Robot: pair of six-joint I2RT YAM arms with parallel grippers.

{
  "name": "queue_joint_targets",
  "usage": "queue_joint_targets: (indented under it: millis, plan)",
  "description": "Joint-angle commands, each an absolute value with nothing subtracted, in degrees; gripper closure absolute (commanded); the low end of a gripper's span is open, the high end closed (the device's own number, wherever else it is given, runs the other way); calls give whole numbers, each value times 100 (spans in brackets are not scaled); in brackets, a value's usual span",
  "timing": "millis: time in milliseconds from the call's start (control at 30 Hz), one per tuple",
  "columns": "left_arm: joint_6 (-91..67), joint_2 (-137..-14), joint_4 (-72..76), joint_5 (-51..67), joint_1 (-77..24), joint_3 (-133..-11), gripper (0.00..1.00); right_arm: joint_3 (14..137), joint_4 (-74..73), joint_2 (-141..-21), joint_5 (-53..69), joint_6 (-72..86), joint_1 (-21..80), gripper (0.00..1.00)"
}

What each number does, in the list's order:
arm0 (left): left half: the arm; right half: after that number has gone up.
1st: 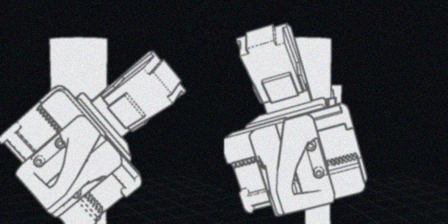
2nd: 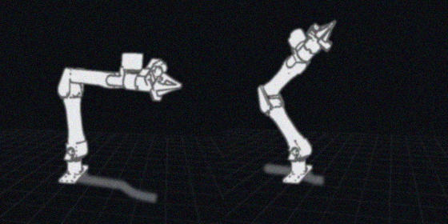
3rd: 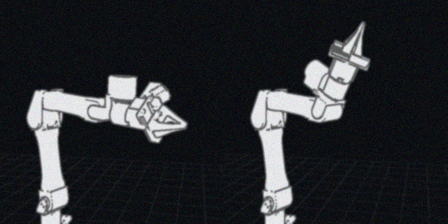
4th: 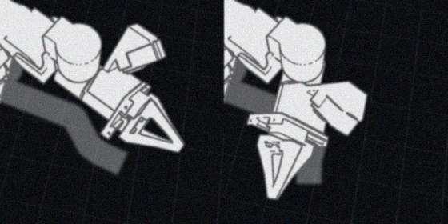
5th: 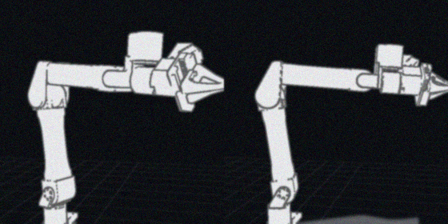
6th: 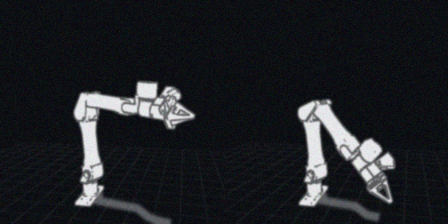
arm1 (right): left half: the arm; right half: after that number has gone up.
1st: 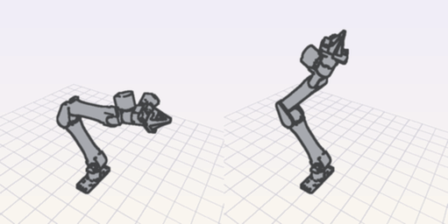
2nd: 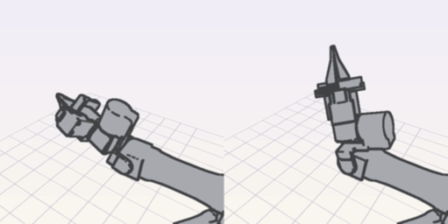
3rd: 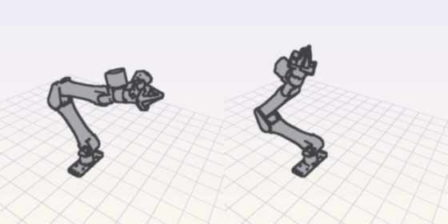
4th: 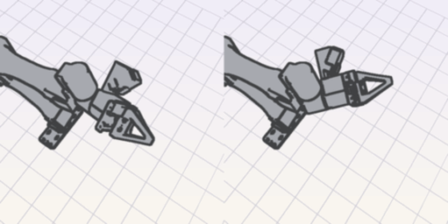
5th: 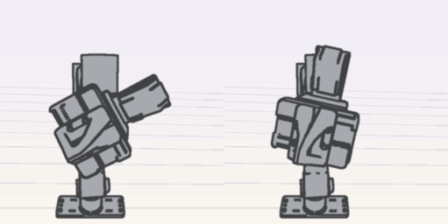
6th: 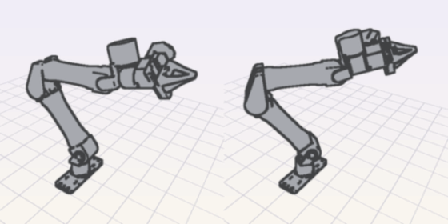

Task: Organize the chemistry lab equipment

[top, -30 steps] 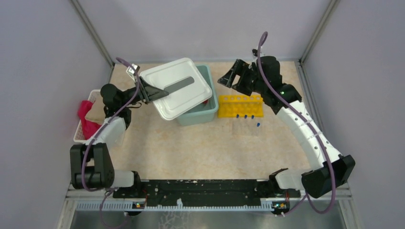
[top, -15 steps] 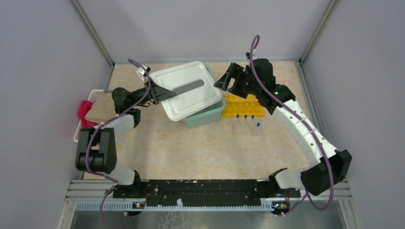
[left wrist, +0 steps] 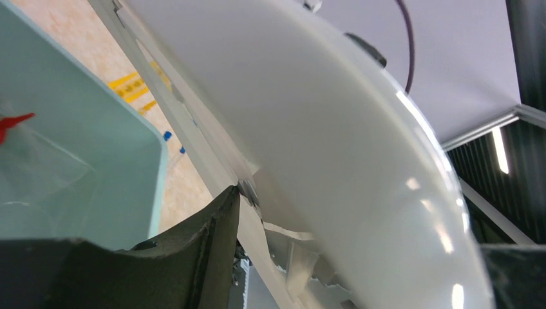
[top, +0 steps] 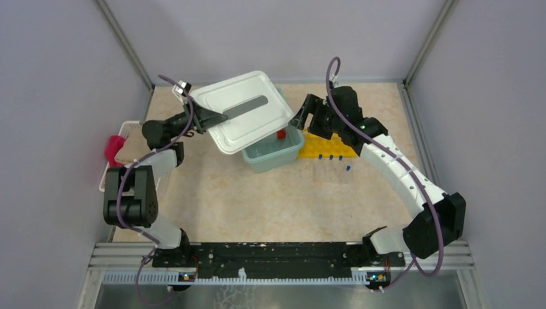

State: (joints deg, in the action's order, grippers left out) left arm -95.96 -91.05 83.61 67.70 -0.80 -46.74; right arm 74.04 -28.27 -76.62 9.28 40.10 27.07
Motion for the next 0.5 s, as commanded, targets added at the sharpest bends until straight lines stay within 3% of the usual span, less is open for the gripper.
queue_joint_targets:
  millis: [0,467]
  plan:
    - [-9497,-8953,8793,6619,511,-4866,100,7281,-2468,-7826,718,3750,2786,23]
    - [-9536,-8416,8414,6724,1096,-4882,100,7236,-2083,-8779,295,3189,2848,25]
